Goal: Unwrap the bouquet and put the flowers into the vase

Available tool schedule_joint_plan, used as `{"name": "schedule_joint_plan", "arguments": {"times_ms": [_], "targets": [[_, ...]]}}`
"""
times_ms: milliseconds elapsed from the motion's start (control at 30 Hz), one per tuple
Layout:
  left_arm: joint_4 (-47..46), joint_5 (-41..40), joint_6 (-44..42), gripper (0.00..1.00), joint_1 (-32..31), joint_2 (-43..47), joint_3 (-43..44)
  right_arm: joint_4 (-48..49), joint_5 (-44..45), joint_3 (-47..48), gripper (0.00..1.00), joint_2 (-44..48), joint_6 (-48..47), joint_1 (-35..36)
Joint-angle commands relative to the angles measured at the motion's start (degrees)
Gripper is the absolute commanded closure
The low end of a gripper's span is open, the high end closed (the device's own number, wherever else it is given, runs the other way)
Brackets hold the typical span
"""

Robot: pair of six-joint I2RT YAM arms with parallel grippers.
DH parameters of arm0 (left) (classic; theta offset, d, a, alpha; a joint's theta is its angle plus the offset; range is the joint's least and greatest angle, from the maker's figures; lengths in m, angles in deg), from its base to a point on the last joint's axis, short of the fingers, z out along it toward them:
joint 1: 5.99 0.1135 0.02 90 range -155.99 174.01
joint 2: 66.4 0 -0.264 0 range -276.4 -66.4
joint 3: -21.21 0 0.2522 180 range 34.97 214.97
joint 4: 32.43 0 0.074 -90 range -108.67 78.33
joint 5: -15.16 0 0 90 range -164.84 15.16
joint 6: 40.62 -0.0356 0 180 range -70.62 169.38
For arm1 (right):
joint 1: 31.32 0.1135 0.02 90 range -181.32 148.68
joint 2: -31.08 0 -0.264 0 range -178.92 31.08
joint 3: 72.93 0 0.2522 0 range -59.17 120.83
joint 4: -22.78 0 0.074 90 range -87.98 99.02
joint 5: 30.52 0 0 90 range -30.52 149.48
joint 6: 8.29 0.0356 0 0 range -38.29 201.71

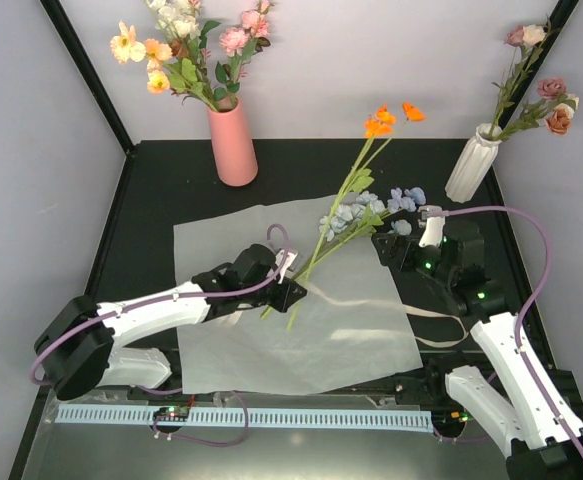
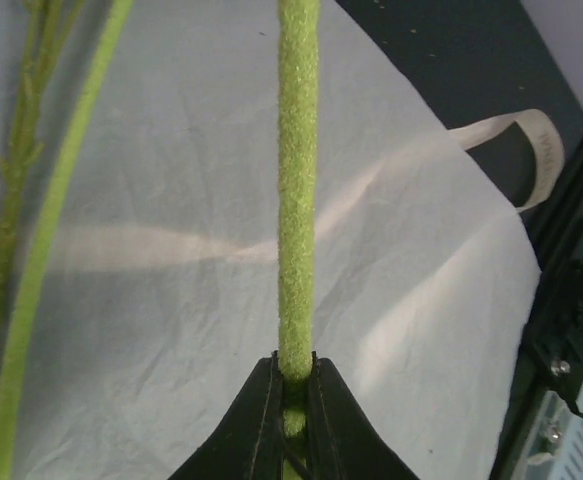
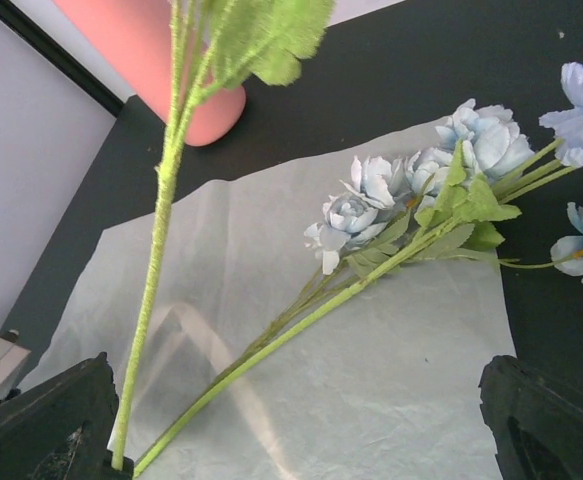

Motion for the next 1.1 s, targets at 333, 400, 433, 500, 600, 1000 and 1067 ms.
{"name": "schedule_joint_plan", "arguments": {"times_ms": [333,400,433,500,600,1000,1067], "targets": [[-28.36,22.07,11.97,0.98,5.29,1.51,-8.27,12.92,-17.13,-5.02,0.0,3.68,4.69,0.42],[-29.26,23.41,12.79,0.98,5.4,1.71,-8.33,18.17,-21.84,-6.16,0.0,3.19,7.17,0.44],[-31.24,24.16,13.58,0.98,5.43,1.96,-8.75,20.29,-23.97,-6.73,0.0,2.65,8.4,0.42],[-35.12,25.95,15.97,0.99,5.6,2.43,-9.95,23.65,-27.31,-7.02,0.0,1.35,10.47,0.44],[-37.96,27.88,18.74,0.98,5.7,3.08,-10.77,27.12,-30.0,-7.1,0.0,-0.02,12.28,0.42],[-38.85,29.74,21.9,0.98,5.57,7.03,-10.89,33.41,-26.25,-2.82,0.08,-7.27,15.83,4.43],[-37.46,29.73,21.09,0.98,5.41,7.52,-10.72,33.46,-24.97,-1.3,0.12,-9.02,16.05,5.36]]}}
